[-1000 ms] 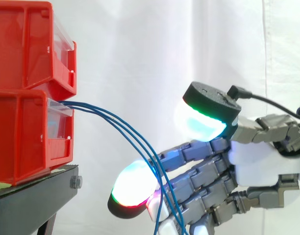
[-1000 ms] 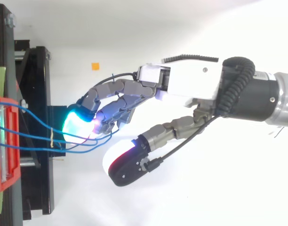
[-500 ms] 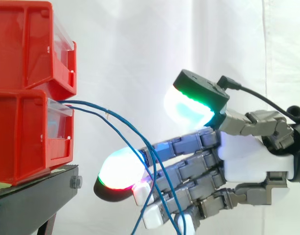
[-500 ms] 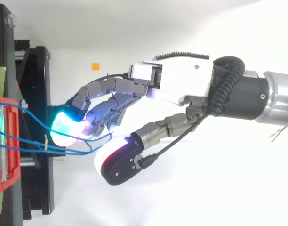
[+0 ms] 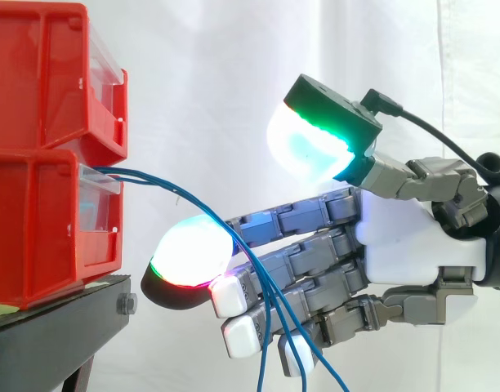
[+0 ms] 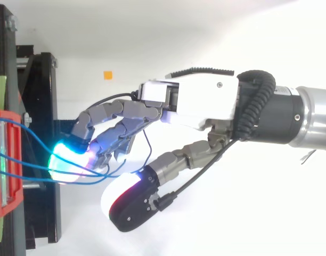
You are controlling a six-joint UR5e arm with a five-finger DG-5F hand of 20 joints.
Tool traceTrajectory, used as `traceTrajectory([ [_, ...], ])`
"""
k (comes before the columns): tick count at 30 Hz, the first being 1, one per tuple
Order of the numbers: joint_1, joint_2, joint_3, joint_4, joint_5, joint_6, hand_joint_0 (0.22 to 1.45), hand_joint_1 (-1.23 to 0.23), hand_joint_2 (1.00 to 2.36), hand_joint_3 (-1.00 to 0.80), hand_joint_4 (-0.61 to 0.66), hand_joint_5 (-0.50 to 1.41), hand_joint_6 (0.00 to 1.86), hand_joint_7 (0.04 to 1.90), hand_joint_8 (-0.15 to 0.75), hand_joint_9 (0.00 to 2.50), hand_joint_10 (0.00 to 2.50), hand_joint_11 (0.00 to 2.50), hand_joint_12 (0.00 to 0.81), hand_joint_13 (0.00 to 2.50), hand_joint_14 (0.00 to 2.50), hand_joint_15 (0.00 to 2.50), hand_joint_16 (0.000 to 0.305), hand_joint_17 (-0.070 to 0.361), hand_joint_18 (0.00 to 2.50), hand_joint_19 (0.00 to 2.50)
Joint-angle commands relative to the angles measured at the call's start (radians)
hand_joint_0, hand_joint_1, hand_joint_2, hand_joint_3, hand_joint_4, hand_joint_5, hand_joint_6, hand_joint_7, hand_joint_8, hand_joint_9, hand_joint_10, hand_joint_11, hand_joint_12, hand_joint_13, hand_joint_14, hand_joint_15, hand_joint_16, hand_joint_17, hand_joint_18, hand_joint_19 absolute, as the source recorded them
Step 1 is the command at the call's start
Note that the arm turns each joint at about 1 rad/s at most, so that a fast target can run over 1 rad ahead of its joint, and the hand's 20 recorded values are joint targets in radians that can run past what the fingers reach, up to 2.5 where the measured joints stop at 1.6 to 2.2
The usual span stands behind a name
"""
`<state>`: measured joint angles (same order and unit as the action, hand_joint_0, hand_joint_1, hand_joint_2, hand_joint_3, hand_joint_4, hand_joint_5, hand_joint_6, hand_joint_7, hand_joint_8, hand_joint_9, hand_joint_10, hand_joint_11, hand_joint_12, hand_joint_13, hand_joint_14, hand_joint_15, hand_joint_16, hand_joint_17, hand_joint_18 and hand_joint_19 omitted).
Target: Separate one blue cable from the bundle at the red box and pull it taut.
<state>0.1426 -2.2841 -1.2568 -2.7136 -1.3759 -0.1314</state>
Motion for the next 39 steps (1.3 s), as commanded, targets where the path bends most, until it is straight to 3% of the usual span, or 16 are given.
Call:
traceTrajectory([
  [1, 0.002, 0.000, 0.000, 0.000, 0.000, -0.001, 0.54, -0.61, 1.00, -0.49, 0.27, -0.17, 0.50, 0.90, 0.292, 0.69, 0.02, 0.57, 0.361, 0.79, 0.02, 0.44, 0.049, 0.111, 0.63, 0.74],
  [15, 0.005, 0.000, 0.048, -0.021, 0.001, 0.001, 0.58, -0.59, 1.01, -0.45, 0.27, -0.14, 0.50, 1.12, 0.290, 0.75, 0.02, 0.59, 0.354, 0.82, 0.02, 0.45, 0.047, 0.106, 0.64, 0.75],
  [20, 0.005, 0.000, 0.068, -0.063, -0.005, 0.003, 0.59, -0.59, 1.01, -0.43, 0.26, -0.13, 0.50, 1.19, 0.291, 0.75, 0.02, 0.60, 0.351, 0.83, 0.02, 0.45, 0.047, 0.105, 0.65, 0.75],
  [39, 0.009, 0.000, 0.071, -0.064, -0.002, 0.003, 0.61, -0.57, 1.01, -0.40, 0.25, -0.11, 0.50, 1.38, 0.300, 0.81, 0.02, 0.62, 0.349, 0.86, 0.02, 0.46, 0.046, 0.104, 0.67, 0.75],
])
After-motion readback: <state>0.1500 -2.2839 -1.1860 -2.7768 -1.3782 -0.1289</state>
